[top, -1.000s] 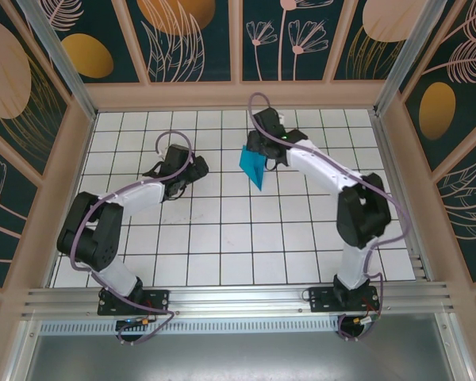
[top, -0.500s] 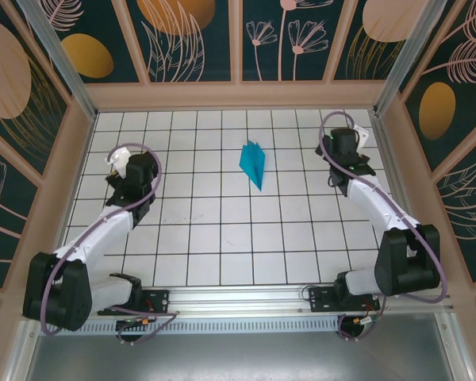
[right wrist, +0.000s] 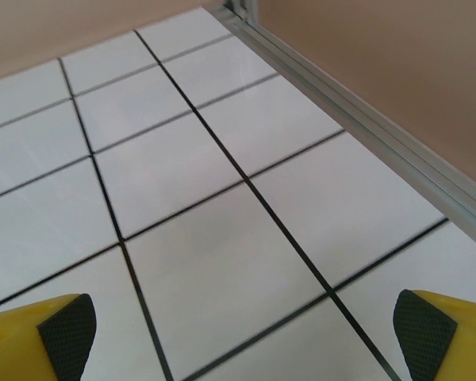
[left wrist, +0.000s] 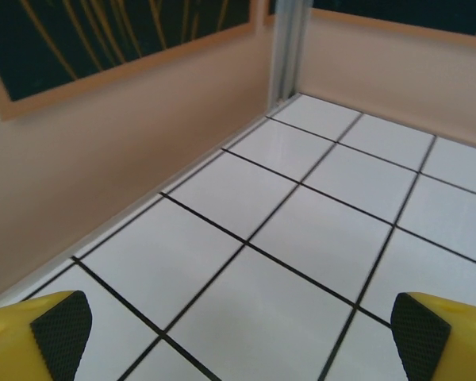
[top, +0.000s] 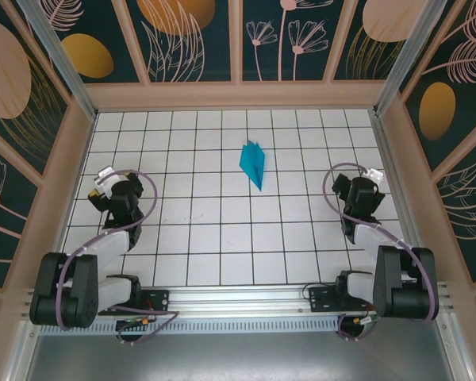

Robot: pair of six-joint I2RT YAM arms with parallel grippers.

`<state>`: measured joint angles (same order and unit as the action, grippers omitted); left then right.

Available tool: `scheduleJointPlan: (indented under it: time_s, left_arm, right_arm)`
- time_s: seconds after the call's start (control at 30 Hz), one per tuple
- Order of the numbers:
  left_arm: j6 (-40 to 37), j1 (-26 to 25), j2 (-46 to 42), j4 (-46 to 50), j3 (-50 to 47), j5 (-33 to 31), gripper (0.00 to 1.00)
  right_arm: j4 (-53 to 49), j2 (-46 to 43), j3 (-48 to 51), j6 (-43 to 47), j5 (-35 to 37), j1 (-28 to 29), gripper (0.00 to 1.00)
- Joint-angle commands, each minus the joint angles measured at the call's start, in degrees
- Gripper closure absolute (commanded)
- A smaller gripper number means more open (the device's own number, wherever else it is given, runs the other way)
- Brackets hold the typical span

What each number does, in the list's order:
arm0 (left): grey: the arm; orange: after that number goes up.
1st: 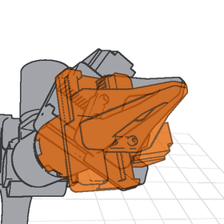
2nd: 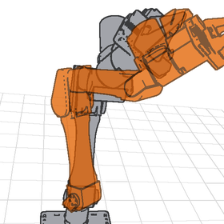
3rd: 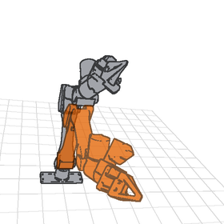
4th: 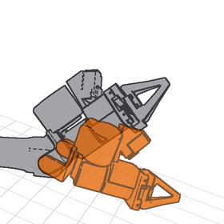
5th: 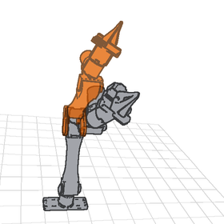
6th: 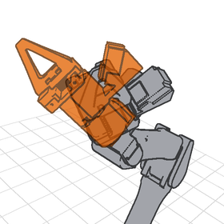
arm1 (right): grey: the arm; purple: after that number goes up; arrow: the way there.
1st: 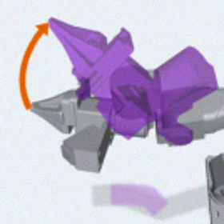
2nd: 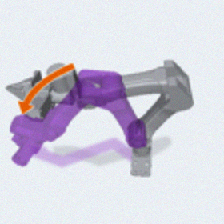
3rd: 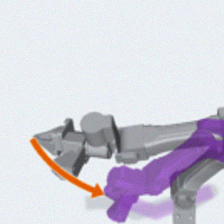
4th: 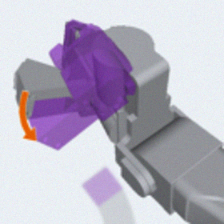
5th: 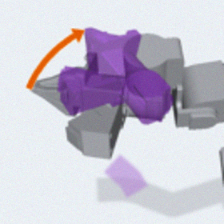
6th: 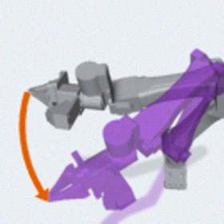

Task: Fold a paper plane with a square sheet of paper (pick it up from the middle)
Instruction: Reset both arms

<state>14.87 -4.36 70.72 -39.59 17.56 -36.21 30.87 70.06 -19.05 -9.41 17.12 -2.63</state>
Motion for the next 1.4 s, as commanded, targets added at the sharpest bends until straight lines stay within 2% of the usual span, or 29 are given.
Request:
scheduleJointPlan:
  time_s: [0.0,0.13,0.3,0.4,0.6,0.8,1.03,1.37]
  left_arm:
    - [-6.24,0.73,2.86,-15.62,-2.96,9.79,0.01]
    - [-8.95,2.27,5.16,-26.20,-5.42,20.48,0.01]
    - [-9.31,3.56,10.88,-33.86,-6.51,25.26,0.02]
    - [-9.24,3.83,14.76,-38.39,-7.15,26.02,0.02]
    - [-9.33,3.83,16.34,-37.40,-6.14,25.70,0.02]
    - [-9.03,3.83,16.43,-35.58,-5.10,24.18,0.02]
    - [-10.13,3.90,16.56,-34.57,-4.50,26.97,0.02]
    - [-10.13,3.83,17.00,-33.36,-3.61,27.33,0.01]
  right_arm:
    - [16.92,1.92,1.99,5.19,-4.64,0.09,0.01]
    - [24.13,5.58,3.41,6.08,-8.31,-0.24,0.01]
    - [32.01,9.29,5.49,6.34,-13.44,-0.18,0.01]
    - [35.39,11.36,6.19,7.45,-15.93,0.13,0.01]
    - [40.65,17.99,5.80,9.47,-15.99,2.01,0.01]
    - [40.83,18.21,5.86,8.52,-15.88,1.37,0.01]
    - [40.76,18.20,5.82,8.50,-15.93,1.23,0.01]
    - [40.76,18.23,5.86,8.51,-15.98,1.23,0.01]
